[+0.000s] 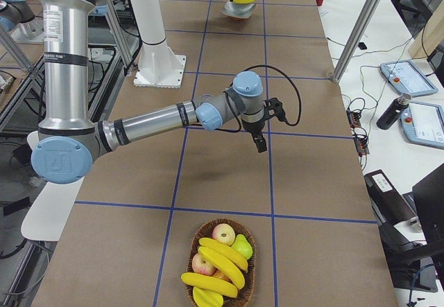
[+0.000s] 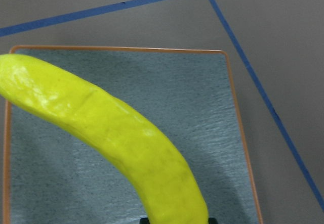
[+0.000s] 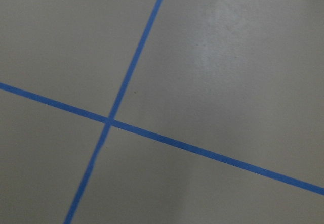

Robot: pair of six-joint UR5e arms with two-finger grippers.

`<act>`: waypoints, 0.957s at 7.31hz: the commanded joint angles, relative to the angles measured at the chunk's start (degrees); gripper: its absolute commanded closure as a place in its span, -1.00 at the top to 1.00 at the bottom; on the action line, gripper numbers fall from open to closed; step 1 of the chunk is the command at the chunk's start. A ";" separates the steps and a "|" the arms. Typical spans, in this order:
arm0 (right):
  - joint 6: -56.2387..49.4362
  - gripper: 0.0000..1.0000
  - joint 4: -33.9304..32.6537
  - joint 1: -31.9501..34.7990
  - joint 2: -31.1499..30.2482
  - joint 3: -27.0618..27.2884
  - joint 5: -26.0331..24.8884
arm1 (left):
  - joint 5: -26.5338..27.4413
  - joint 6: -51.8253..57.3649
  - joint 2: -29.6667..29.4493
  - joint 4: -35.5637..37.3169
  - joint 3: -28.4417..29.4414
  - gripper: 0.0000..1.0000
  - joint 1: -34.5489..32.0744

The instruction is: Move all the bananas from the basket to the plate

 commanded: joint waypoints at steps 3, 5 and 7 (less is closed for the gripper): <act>-12.71 1.00 -0.26 7.21 -5.20 -2.77 0.77 | 1.09 -0.06 -2.94 0.14 1.06 0.99 -1.37; -19.39 1.00 -0.43 15.54 -5.74 -8.90 5.51 | -5.73 -0.15 -7.75 3.45 1.23 0.99 -8.38; -24.16 1.00 -0.61 21.88 -5.13 -16.02 5.08 | -7.79 -0.15 -9.35 4.53 1.23 0.99 -9.91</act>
